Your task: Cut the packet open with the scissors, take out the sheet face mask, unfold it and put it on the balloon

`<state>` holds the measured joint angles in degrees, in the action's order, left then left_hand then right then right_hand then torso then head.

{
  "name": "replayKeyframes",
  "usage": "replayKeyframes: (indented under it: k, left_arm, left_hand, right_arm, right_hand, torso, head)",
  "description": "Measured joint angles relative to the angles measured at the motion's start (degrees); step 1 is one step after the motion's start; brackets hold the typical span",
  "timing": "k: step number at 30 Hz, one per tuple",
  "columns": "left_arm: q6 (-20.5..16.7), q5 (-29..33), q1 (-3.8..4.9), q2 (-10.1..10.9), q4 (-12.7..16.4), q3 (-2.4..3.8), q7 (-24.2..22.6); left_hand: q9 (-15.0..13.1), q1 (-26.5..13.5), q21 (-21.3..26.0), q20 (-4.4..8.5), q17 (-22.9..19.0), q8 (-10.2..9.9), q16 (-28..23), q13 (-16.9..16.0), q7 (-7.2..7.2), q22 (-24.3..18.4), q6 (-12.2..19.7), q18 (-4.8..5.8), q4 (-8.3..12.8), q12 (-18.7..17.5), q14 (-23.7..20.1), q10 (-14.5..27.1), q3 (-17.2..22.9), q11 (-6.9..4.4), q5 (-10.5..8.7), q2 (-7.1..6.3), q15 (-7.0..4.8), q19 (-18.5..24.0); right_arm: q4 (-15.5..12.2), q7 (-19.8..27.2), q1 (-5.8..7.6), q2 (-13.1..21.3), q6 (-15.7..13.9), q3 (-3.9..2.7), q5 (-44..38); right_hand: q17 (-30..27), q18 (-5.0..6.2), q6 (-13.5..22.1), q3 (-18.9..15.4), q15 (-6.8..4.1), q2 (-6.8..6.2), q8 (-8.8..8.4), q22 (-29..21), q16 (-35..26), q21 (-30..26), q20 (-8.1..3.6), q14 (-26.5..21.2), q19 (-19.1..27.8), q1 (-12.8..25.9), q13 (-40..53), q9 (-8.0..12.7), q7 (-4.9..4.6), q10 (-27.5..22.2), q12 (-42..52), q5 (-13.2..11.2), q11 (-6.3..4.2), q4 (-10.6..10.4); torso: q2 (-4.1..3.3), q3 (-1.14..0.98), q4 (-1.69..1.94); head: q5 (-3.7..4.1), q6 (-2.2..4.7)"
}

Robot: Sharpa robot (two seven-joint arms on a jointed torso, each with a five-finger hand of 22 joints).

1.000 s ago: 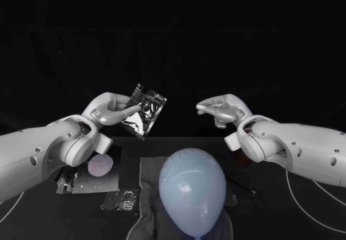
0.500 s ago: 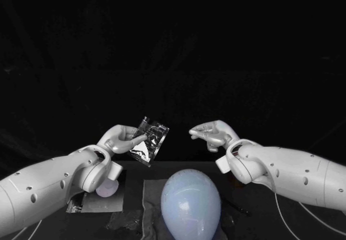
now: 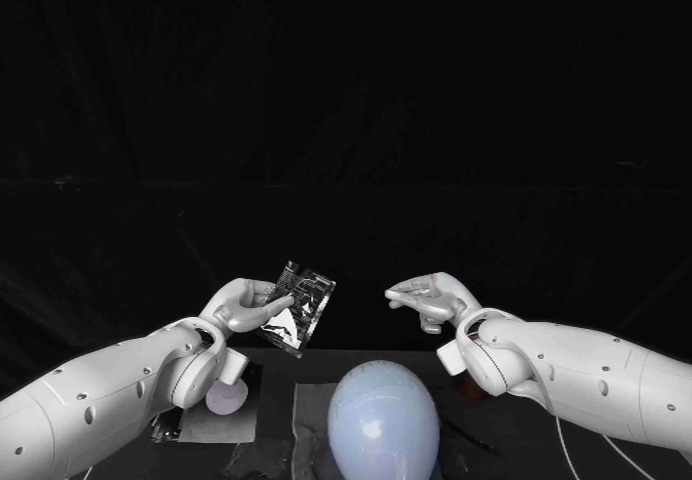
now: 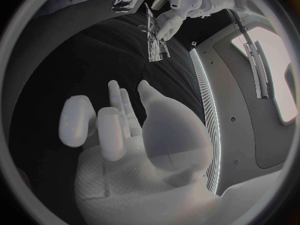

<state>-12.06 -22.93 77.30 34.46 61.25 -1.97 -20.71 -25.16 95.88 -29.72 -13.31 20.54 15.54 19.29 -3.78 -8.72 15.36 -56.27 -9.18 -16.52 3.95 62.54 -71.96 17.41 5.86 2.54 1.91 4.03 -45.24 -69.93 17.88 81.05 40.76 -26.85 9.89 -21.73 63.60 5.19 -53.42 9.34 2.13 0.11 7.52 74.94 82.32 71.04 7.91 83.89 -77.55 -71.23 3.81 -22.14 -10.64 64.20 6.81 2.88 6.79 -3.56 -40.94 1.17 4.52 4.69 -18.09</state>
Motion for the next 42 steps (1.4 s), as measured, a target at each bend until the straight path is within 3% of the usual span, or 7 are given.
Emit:
replayKeyframes:
  k: [4,9,14,18,32,42]
  left_arm:
    - [0.0,0.4,-0.07,0.9,0.9,-0.07,-0.1]
    - [0.0,0.7,-0.04,1.5,1.8,-0.07,-0.1]
    - [0.0,0.9,0.03,2.1,2.5,-0.08,-0.2]
    - [0.0,0.9,0.08,2.4,2.8,-0.08,-0.2]
    - [0.0,1.1,0.11,2.3,2.9,-0.08,-0.2]
    - [0.0,1.1,0.12,2.3,2.9,-0.08,-0.3]
  left_hand:
    - [0.0,-0.1,0.0,0.0,0.0,0.0,-0.2,0.0,0.0,0.0,0.0,0.18,0.0,0.0,0.0,0.0,0.0,0.0,0.0,-0.05,0.0,0.0]
    - [0.0,0.0,-0.2,0.0,0.1,0.0,-0.2,0.0,-0.01,0.1,0.0,-0.56,0.1,0.0,0.0,0.0,0.4,0.0,0.0,-0.14,0.01,0.0]
    - [0.0,0.0,-0.2,0.0,0.1,0.0,-0.2,0.0,-0.01,0.1,0.0,-0.58,0.1,0.0,0.0,0.0,0.4,0.0,0.0,-0.15,0.01,0.0]
    - [0.0,0.1,-0.2,0.0,0.1,0.0,-0.2,0.0,-0.01,0.1,0.0,-0.57,0.1,0.0,0.0,0.0,0.4,0.0,-0.01,-0.14,0.01,0.0]
    - [0.0,0.1,-0.2,0.0,0.1,-0.2,-0.2,0.0,-0.03,0.1,0.0,-0.54,0.1,0.0,0.0,0.0,0.4,0.0,-0.14,-0.18,0.01,0.0]
    - [0.0,0.1,-0.2,0.0,0.1,0.0,-0.2,0.0,-0.12,0.1,-0.1,-0.52,0.1,0.0,0.0,0.0,0.4,0.0,0.01,-0.19,0.02,0.0]
  right_arm:
    - [-0.3,0.0,-0.19,0.4,0.1,0.0,0.2]
    - [-0.7,0.0,-0.23,0.8,0.2,0.02,0.3]
    - [-1.0,0.0,-0.23,1.0,0.3,0.03,0.4]
    - [-1.2,0.0,-0.23,1.0,0.4,0.03,0.5]
    - [-1.3,0.1,-0.21,1.1,0.6,0.03,0.5]
    - [-1.2,0.1,-0.21,0.9,0.7,0.03,0.5]
  right_hand:
    - [0.0,0.0,0.0,0.0,0.0,-0.18,0.0,0.0,0.0,0.0,0.0,0.0,0.0,-0.2,0.0,0.0,0.0,0.0,0.0,0.0,0.0,0.0]
    - [0.0,0.0,0.0,0.0,0.0,-0.18,0.0,0.0,-0.1,0.0,0.0,0.0,0.0,-0.2,0.0,0.0,0.01,0.1,0.0,0.0,0.08,0.0]
    - [0.0,0.0,0.0,0.0,0.0,-0.18,0.0,0.0,-0.1,0.0,0.0,0.0,0.0,-0.2,0.0,0.0,0.01,0.1,0.0,0.0,0.08,0.0]
    - [-0.1,0.0,0.0,0.0,0.0,-0.18,0.0,0.0,-0.1,0.0,0.0,0.0,0.0,-0.2,0.0,0.1,0.01,0.1,0.0,0.0,0.08,0.0]
    - [-0.1,0.0,0.0,0.0,0.0,-0.18,0.0,0.0,-0.1,0.0,0.0,0.0,0.0,-0.2,0.0,0.1,0.02,0.1,0.0,0.0,0.08,0.0]
    - [0.0,0.0,0.0,0.0,0.0,0.05,0.0,0.0,0.0,0.0,0.0,0.0,0.0,-0.4,0.0,0.1,0.03,0.1,0.0,0.0,0.08,0.0]
  torso:
    - [0.0,-0.03,-0.01]
    - [-0.2,-0.07,-0.05]
    - [-0.31,-0.1,-0.04]
    - [-0.31,-0.13,-0.04]
    - [-0.14,-0.18,-0.08]
    - [-0.09,-0.2,-0.07]
  head:
    - [-0.03,-1.08]
    - [0.14,-2.21]
    - [0.31,-2.65]
    - [0.4,-2.4]
    - [0.49,-0.31]
    - [0.42,-0.16]
